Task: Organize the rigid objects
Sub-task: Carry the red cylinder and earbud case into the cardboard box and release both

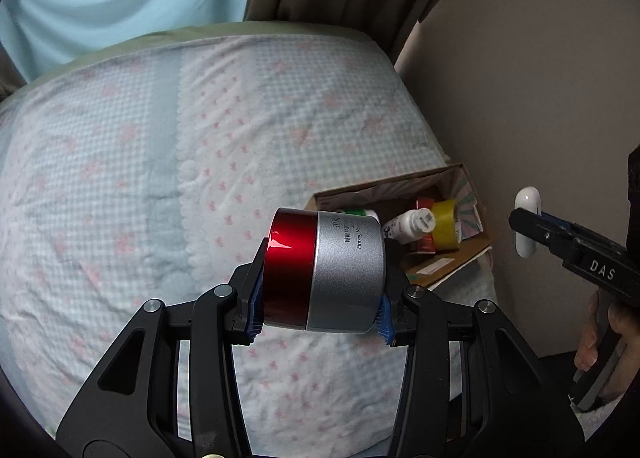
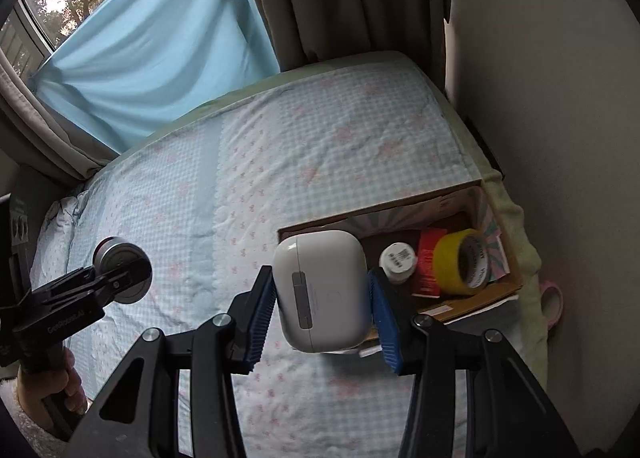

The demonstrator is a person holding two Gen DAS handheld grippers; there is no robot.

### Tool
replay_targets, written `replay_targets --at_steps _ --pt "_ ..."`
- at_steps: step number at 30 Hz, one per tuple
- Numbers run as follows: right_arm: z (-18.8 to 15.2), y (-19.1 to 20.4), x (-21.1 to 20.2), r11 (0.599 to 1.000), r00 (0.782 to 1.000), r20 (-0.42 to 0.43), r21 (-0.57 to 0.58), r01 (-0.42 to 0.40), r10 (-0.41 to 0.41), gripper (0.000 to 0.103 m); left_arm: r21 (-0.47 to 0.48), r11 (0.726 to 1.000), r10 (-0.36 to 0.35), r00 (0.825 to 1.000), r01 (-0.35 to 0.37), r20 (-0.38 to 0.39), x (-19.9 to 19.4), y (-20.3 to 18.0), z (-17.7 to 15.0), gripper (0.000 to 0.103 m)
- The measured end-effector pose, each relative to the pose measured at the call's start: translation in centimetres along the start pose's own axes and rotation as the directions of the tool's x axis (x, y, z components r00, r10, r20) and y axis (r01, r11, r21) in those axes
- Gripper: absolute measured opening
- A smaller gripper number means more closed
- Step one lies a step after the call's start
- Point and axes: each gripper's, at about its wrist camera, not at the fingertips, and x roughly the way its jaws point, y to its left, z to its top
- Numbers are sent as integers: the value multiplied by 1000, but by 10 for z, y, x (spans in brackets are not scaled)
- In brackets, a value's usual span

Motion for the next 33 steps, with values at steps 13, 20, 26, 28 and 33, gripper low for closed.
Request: replay_targets --at_steps 13,20,26,28,33 --pt "55 -114 81 999 986 -164 -43 -26 18 43 29 999 26 990 -22 -140 107 -96 -3 39" --pt "58 -132 141 995 962 -268 -72 -69 48 43 50 998 49 972 -39 -229 174 -107 15 39" --pt "53 -138 181 991 940 -333 -74 -108 78 43 95 995 61 956 -35 -287 217 -109 33 39" --pt "53 -140 190 991 933 -350 -68 -118 87 43 113 993 74 950 -41 -304 227 -110 35 39" --pt "54 -138 211 988 908 -405 -63 -140 103 43 118 992 77 936 -38 -345 245 -105 36 40"
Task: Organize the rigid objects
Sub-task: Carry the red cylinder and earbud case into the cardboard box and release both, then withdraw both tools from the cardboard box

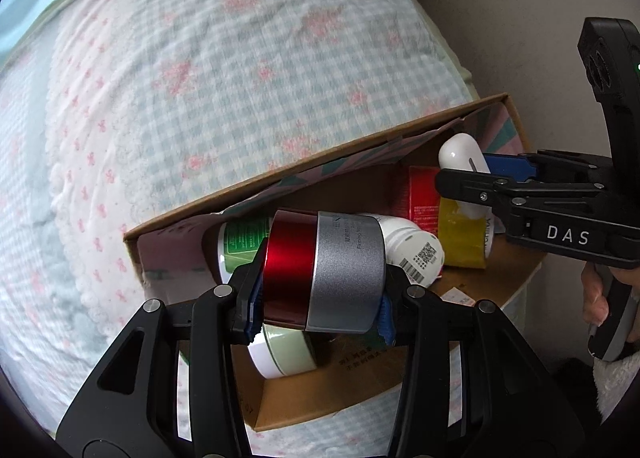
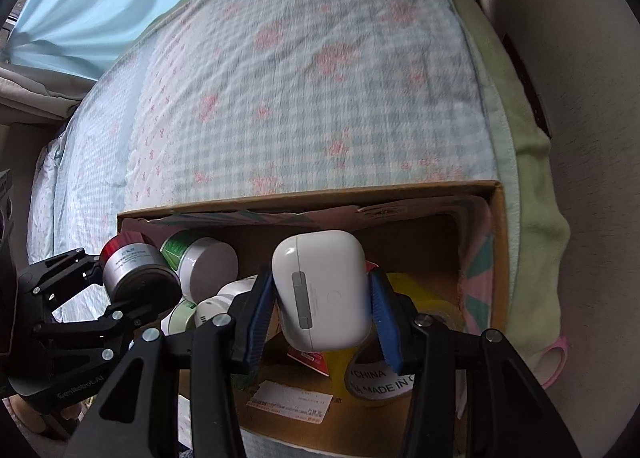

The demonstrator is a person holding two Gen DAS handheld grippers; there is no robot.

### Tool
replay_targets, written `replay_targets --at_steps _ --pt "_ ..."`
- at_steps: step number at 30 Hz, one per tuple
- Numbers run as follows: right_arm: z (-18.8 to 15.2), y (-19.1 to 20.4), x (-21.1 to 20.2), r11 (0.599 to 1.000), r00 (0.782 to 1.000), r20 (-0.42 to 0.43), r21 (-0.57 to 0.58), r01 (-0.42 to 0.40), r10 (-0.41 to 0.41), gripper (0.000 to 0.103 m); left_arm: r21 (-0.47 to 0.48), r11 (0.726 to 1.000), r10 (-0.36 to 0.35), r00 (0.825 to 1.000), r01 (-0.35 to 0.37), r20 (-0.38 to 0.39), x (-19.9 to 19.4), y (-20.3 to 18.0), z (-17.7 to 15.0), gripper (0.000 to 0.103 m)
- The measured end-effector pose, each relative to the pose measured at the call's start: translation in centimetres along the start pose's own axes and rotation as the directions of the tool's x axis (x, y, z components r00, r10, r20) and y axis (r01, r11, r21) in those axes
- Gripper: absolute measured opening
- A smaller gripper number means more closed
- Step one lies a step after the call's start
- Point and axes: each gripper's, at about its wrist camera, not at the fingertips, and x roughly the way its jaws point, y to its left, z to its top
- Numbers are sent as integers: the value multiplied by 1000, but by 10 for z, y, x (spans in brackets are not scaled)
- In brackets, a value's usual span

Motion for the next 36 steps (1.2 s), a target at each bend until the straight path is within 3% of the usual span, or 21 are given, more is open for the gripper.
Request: replay_targets --at_steps 3,4,5,7,9,13,25,36 --pt "6 1 9 1000 1000 -25 4 2 -2 44 -13 1000 4 1000 -4 -29 8 3 1 44" --pt "7 1 11 1000 1000 -28 7 4 -4 45 -15 1000 -3 1000 2 -23 7 3 1 62" --pt "8 1 13 1000 999 -34 13 -5 5 47 -17 1000 -5 1000 5 -10 5 3 0 100" --pt "11 -1 13 999 999 -38 46 -24 25 75 -18 1000 -12 1000 12 18 1 4 -1 103" --pt "13 -6 12 995 999 -30 98 -31 34 87 -20 1000 -22 999 23 28 -2 6 0 103" --pt "7 -17 2 984 1000 0 179 -22 23 88 -21 1000 -11 999 11 33 -9 9 -4 103" --pt "-10 0 -20 984 999 19 176 -34 32 88 -25 1000 -17 997 19 78 -48 10 -21 103" --pt "-31 58 -87 991 995 101 134 -27 13 88 -41 999 0 978 8 210 -142 22 -61 103"
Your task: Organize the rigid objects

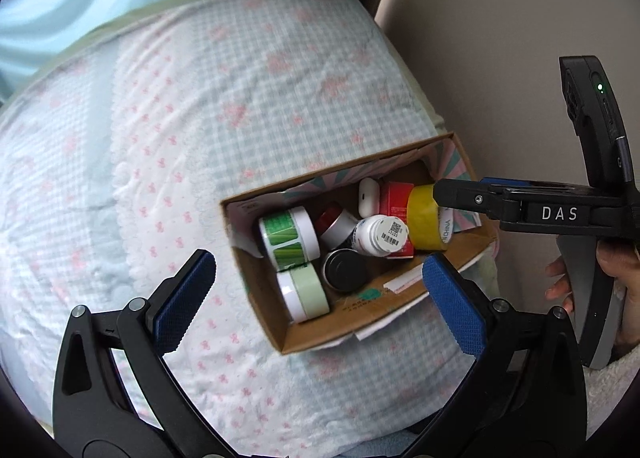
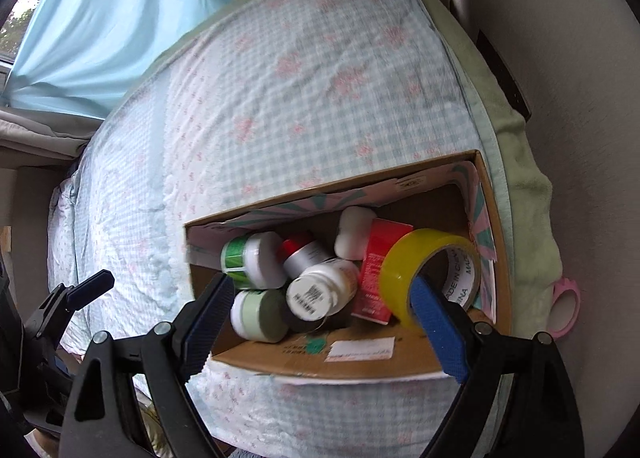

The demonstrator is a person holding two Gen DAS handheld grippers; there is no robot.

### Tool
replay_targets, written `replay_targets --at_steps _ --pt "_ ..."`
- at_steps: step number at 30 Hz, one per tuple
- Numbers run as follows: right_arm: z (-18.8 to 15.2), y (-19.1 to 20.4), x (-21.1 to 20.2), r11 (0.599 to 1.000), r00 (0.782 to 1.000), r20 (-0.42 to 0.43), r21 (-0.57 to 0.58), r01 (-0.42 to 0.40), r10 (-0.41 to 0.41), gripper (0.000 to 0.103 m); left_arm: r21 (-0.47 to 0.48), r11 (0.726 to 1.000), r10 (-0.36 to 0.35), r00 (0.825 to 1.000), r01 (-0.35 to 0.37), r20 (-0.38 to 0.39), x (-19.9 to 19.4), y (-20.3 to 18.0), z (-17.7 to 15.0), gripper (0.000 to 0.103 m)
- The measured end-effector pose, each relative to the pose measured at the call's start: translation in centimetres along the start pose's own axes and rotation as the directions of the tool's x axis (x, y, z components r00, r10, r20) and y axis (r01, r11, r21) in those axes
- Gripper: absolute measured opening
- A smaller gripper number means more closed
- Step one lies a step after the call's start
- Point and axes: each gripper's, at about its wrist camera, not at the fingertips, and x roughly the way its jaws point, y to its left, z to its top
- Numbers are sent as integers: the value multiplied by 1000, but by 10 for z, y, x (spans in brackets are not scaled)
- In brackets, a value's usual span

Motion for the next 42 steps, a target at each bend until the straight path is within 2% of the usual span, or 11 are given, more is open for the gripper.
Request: replay_targets --at_steps 6,9,11,14,18,22,23,25,32,35,42 --pt "-20 58 -49 999 997 81 -48 -7 11 88 -29 999 29 990 -25 136 -88 30 -22 103" --pt "-38 100 -85 994 987 160 -108 13 4 88 -44 998 63 975 -55 214 -138 45 -34 103" --pt "-56 130 -112 987 973 230 -157 38 -1 88 -49 996 87 959 -76 271 -174 52 -45 103" --pt "-86 173 -156 968 934 357 -226 106 -19 88 -68 990 142 921 -125 362 -227 64 -67 103" --pt "-134 218 -199 946 858 512 -263 188 -28 88 -130 979 201 871 -159 449 -277 83 -104 103" --pt "-171 244 -208 932 806 591 -282 229 -19 88 -167 958 285 812 -232 510 -303 95 -137 103" --pt "-180 249 -207 927 792 610 -283 247 -25 88 -173 957 290 801 -233 524 -307 97 -146 103" --pt "-190 254 -203 924 780 626 -284 255 -22 88 -181 956 292 788 -230 543 -313 104 -162 103" --pt "-204 263 -195 926 766 641 -267 268 -37 88 -214 955 294 776 -207 558 -314 121 -189 103" --pt "-206 266 -195 925 765 642 -265 273 -43 88 -209 955 294 770 -211 566 -315 123 -190 103" --pt "-206 269 -193 927 762 646 -256 273 -46 88 -208 958 281 773 -196 568 -313 125 -186 103"
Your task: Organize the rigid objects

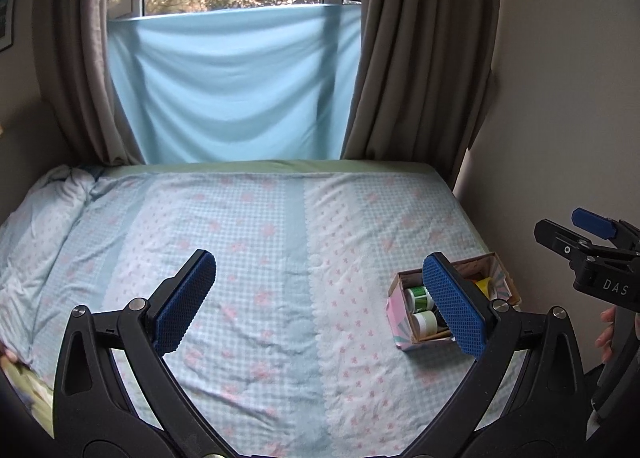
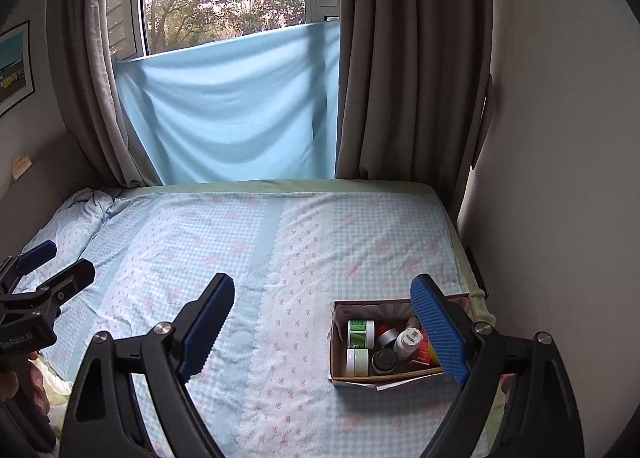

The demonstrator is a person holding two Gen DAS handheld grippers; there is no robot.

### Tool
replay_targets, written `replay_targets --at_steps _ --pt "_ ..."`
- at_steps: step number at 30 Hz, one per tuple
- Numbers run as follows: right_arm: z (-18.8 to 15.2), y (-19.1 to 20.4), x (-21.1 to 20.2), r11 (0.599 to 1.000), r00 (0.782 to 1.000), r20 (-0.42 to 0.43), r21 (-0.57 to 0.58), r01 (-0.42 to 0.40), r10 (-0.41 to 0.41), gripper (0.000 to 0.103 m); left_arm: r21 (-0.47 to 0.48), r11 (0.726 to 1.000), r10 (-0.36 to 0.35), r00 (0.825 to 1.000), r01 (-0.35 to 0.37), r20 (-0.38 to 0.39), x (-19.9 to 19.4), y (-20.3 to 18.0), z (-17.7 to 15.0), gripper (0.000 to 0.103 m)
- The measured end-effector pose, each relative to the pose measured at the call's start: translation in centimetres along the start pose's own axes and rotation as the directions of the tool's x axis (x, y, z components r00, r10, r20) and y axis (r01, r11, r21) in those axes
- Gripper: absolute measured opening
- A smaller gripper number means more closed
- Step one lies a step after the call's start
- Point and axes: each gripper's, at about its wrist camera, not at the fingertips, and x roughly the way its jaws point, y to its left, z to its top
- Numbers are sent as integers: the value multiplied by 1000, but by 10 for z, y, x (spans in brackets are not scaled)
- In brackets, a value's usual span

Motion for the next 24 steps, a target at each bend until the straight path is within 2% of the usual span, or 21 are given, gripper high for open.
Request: replay_targets --at_steps 24 --pt "5 1 7 1000 1000 -5 8 8 -8 88 4 1000 8 1000 -8 -3 12 -3 8 103"
